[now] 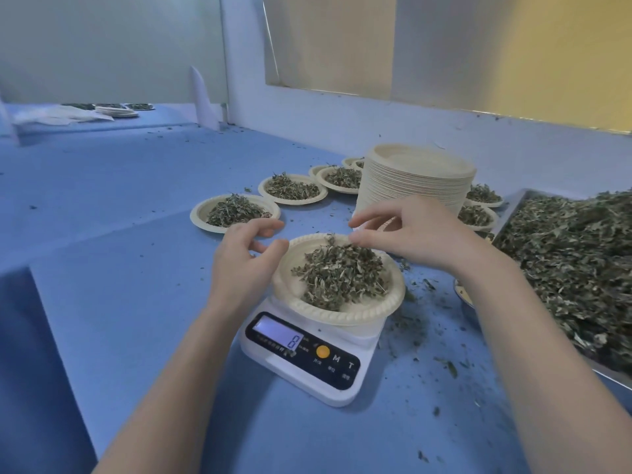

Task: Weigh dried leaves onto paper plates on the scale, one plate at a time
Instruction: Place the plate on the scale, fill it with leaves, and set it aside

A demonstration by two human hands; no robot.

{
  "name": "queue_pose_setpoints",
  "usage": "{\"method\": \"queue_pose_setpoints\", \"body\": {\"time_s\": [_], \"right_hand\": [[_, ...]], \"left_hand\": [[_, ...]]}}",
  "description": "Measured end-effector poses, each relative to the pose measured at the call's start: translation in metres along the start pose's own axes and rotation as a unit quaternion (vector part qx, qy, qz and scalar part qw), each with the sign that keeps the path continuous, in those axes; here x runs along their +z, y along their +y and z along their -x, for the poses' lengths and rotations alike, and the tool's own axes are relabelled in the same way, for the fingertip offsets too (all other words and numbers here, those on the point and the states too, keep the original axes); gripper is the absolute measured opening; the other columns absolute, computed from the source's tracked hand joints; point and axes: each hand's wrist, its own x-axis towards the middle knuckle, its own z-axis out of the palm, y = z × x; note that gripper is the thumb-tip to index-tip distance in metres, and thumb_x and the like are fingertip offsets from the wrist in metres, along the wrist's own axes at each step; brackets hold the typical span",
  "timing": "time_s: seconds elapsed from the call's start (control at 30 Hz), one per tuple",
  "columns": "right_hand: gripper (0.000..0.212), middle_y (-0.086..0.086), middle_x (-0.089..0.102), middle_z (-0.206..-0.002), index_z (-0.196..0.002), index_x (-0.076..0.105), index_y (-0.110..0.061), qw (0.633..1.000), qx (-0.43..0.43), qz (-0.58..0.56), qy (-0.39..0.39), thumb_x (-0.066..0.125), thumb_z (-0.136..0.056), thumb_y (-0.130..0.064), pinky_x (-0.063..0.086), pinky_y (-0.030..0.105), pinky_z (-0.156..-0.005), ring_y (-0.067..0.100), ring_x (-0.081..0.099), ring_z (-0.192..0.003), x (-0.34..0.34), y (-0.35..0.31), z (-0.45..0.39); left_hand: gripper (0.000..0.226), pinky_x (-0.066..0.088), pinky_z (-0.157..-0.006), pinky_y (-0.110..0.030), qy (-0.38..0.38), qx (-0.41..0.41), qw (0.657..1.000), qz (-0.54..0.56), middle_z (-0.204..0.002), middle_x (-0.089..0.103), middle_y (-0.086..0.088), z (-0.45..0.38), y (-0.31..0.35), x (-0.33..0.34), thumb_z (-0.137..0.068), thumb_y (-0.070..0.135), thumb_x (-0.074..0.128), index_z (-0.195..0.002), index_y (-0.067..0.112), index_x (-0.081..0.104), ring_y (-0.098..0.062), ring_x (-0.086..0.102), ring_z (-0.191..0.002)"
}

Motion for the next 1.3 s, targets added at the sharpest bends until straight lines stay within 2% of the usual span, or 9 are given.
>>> {"method": "queue_pose_setpoints", "body": {"time_s": [0.1,0.23,0.47,0.6,0.8,0.97,1.1,1.17,1.3], "right_hand": [[0.045,-0.017,0.062,-0.109,-0.114,0.060,-0.051,0.993,0.016,0.079,-0.086,0.058,-0.073,-0.070,0.037,0.017,-0.070,0.000,0.056,-0.094,0.012,-0.005,-0.001],[0.041,-0.003,0.064,-0.117,-0.121,0.062,-0.036,0.988,-0.005,0.144,-0.058,0.063,-0.084,-0.051,0.037,0.023,-0.079,0.015,0.056,-0.106,0.029,-0.008,-0.009],[0.024,-0.012,0.065,-0.075,-0.109,0.071,-0.023,0.989,-0.036,-0.033,0.137,0.069,-0.085,-0.029,0.037,0.003,-0.055,-0.004,0.054,-0.047,0.016,-0.007,-0.009],[0.025,-0.018,0.062,-0.068,-0.110,0.070,-0.020,0.977,-0.008,-0.114,0.179,0.070,-0.085,-0.025,0.041,0.003,-0.056,-0.006,0.057,-0.044,0.012,-0.003,-0.009],[0.018,-0.012,0.065,-0.074,-0.101,0.067,-0.027,0.965,0.018,-0.192,0.180,0.071,-0.084,-0.027,0.050,0.025,-0.079,0.001,0.062,-0.050,0.006,0.003,-0.009],[0.022,-0.017,0.064,-0.075,-0.104,0.067,-0.025,0.967,0.025,-0.196,0.164,0.073,-0.082,-0.027,0.050,0.021,-0.075,0.001,0.063,-0.050,0.008,0.005,-0.009],[0.040,-0.017,0.063,-0.080,-0.118,0.065,-0.013,0.973,0.035,-0.180,0.140,0.073,-0.082,-0.026,0.050,0.012,-0.064,0.003,0.064,-0.050,0.010,0.004,-0.010],[0.040,-0.017,0.062,-0.080,-0.119,0.065,-0.013,0.975,0.034,-0.176,0.130,0.073,-0.082,-0.025,0.044,0.005,-0.054,0.001,0.063,-0.047,0.011,0.002,-0.009],[0.038,-0.016,0.062,-0.079,-0.118,0.065,-0.013,0.981,0.029,-0.158,0.108,0.073,-0.082,-0.026,0.039,0.002,-0.051,-0.001,0.062,-0.046,0.011,-0.001,-0.008]], "left_hand": [[0.021,0.037,-0.068,-0.004,-0.005,0.003,1.000,-0.010,-0.101,0.056,0.009,0.001,0.001,0.001,-0.082,0.026,0.063,-0.103,0.029,0.067,0.011,0.050,-0.073],[0.022,0.036,-0.067,0.001,-0.004,0.010,1.000,-0.026,-0.103,0.056,0.007,0.002,-0.001,0.001,-0.085,0.018,0.062,-0.105,0.027,0.067,0.013,0.049,-0.072],[0.022,0.038,-0.072,-0.009,-0.005,0.011,1.000,-0.025,-0.105,0.056,0.006,0.002,0.000,0.000,-0.086,0.019,0.061,-0.106,0.027,0.066,0.012,0.050,-0.072],[0.023,0.037,-0.069,-0.006,-0.004,0.011,1.000,-0.027,-0.104,0.055,0.008,0.001,-0.001,0.000,-0.086,0.019,0.061,-0.106,0.028,0.066,0.013,0.049,-0.072],[0.023,0.036,-0.070,-0.008,0.001,0.012,0.999,-0.031,-0.101,0.054,0.011,0.001,-0.002,0.001,-0.086,0.018,0.062,-0.105,0.029,0.066,0.013,0.049,-0.072],[0.023,0.039,-0.073,-0.013,-0.004,0.015,1.000,-0.021,-0.097,0.054,0.014,0.003,0.000,0.002,-0.080,0.029,0.062,-0.103,0.030,0.066,0.011,0.050,-0.073],[0.022,0.040,-0.074,-0.014,-0.002,0.015,0.999,-0.030,-0.100,0.055,0.010,0.003,-0.001,0.003,-0.085,0.018,0.062,-0.103,0.029,0.066,0.002,0.051,-0.078],[0.022,0.040,-0.074,-0.015,-0.005,0.015,0.999,-0.031,-0.101,0.055,0.010,0.004,-0.001,0.003,-0.085,0.018,0.062,-0.103,0.029,0.066,0.000,0.051,-0.080],[0.022,0.040,-0.074,-0.016,-0.007,0.018,0.999,-0.035,-0.102,0.056,0.008,0.004,-0.001,0.003,-0.085,0.018,0.062,-0.103,0.029,0.066,-0.003,0.051,-0.082]]}}
